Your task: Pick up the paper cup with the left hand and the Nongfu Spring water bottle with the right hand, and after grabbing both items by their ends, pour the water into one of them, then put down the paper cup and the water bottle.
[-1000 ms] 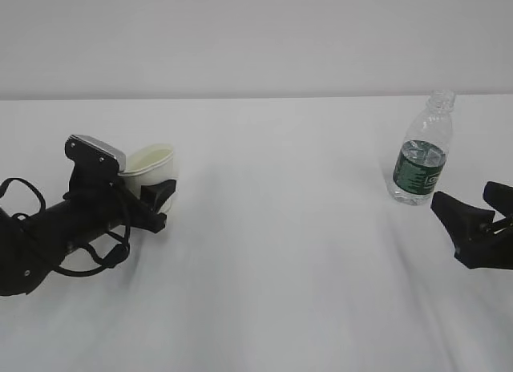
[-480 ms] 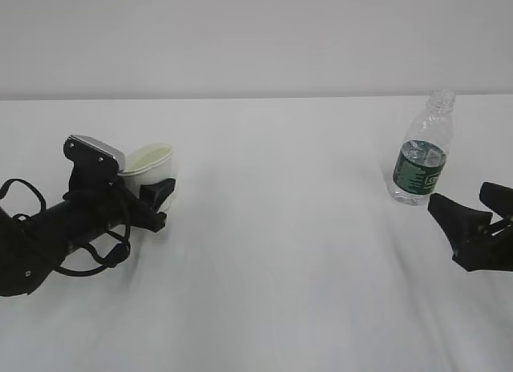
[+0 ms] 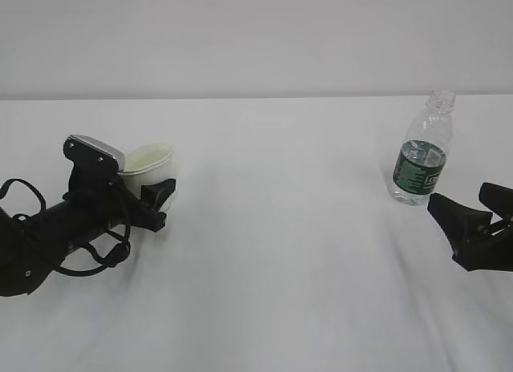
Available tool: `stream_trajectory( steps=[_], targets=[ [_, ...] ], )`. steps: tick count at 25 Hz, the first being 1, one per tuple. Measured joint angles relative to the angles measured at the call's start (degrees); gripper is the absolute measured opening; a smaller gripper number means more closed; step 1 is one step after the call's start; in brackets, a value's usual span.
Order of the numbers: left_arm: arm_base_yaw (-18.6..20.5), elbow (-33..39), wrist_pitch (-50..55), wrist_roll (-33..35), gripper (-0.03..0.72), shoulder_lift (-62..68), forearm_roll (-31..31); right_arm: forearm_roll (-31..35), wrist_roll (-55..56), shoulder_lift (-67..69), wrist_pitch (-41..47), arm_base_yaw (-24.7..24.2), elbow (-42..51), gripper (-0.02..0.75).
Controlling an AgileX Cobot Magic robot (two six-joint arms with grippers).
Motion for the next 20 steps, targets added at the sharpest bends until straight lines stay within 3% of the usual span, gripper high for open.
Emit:
stream_trajectory(
  steps=[9,20],
  targets=[
    [0.00,0.00,0.00,0.00,0.524,0.00,-0.09,-0.08,0.33,0.00,0.00,0.00,0.00,0.589],
    [0.00,0.00,-0.34,0.00,0.567,0.00,1.68,-0.08,0.42,0.00,0.00,0.00,0.00,0.589]
  ],
)
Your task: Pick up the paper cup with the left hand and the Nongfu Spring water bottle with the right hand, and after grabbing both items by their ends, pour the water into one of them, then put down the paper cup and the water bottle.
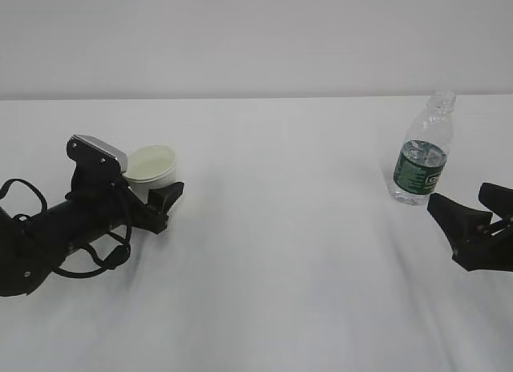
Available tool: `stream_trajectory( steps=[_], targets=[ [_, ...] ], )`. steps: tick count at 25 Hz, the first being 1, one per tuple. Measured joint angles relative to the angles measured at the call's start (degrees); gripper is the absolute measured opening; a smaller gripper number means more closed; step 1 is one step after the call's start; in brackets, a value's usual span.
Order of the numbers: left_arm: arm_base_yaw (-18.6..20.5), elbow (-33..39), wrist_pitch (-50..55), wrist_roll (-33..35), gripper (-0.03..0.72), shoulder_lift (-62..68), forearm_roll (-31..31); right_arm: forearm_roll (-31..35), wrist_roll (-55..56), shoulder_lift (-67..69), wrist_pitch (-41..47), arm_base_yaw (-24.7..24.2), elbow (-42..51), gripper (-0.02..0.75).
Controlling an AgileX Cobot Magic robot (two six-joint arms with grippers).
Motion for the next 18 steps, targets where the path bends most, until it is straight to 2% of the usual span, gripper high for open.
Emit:
stream_trajectory(
  steps=[4,18],
  targets=[
    [0.00,0.00,-0.03,0.00,0.600,0.00,0.69,-0.04,0.00,0.00,0.00,0.00,0.00,0.589],
    [0.00,2.64,-0.38,0.00,0.611,-0.34,1.45,-0.04,0.00,0.00,0.00,0.00,0.00,0.589]
  ],
)
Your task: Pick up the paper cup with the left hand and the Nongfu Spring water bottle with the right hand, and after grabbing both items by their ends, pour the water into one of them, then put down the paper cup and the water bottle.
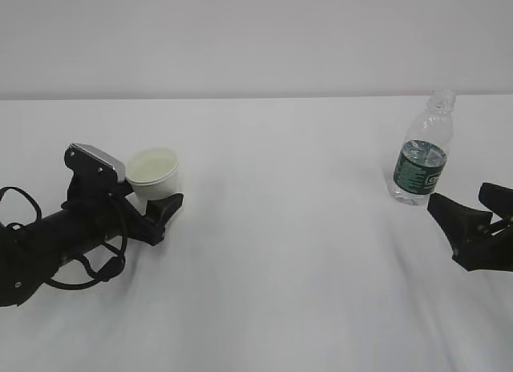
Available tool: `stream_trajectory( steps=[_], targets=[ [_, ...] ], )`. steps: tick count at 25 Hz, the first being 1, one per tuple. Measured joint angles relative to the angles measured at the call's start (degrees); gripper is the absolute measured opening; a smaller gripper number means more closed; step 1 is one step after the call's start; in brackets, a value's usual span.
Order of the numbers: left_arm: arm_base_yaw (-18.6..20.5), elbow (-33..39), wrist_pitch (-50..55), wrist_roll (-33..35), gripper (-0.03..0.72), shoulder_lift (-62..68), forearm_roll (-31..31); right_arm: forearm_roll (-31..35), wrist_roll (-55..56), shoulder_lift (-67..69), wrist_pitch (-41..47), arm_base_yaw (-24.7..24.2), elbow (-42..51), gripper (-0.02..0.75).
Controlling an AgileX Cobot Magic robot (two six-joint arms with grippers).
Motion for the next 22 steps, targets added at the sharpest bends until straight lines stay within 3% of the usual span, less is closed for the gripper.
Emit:
stream_trajectory(
  steps=[22],
  targets=[
    [0.00,9.30,-0.10,0.09,0.610,-6.84,-2.47,-1.00,0.27,0.00,0.00,0.00,0.00,0.588]
  ],
)
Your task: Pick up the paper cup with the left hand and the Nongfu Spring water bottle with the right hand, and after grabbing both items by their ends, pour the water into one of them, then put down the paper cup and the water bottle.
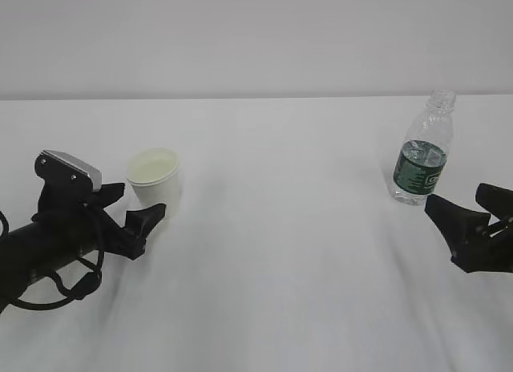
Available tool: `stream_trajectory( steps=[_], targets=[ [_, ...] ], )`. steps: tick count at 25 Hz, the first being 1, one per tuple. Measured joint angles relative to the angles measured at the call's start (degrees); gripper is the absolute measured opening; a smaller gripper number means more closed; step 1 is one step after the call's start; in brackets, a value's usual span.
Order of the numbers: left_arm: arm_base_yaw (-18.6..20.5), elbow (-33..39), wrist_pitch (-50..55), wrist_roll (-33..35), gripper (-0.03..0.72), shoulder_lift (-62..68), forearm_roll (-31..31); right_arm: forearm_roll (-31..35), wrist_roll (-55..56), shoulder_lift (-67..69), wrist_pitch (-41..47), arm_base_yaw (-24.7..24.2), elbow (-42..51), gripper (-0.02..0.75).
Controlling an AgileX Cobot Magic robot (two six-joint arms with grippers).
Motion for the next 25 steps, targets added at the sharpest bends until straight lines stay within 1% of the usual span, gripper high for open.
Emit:
stream_trajectory(
  steps=[4,6,9,15,19,25],
  targets=[
    [0.00,2.32,0.00,0.00,0.610,-2.94,-0.56,-1.57,4.06,0.00,0.00,0.00,0.00,0.588],
    [0.00,3.74,0.00,0.00,0.610,-5.07,-0.82,-4.11,5.37,0.00,0.00,0.00,0.00,0.588],
    [0.00,5.97,0.00,0.00,0.607,-8.46,-1.02,-7.03,6.07,0.00,0.00,0.00,0.71,0.588],
    [0.00,10.58,0.00,-0.12,0.594,-15.68,-1.15,-10.78,6.31,-0.34,0.00,0.00,3.81,0.588],
    [0.00,14.41,0.00,-4.70,0.591,-21.63,-1.38,-12.64,10.75,-2.26,0.00,0.00,5.12,0.588],
    [0.00,18.41,0.00,-6.75,0.591,-32.08,-2.22,-12.67,16.73,-8.63,0.00,0.00,5.35,0.588]
  ],
)
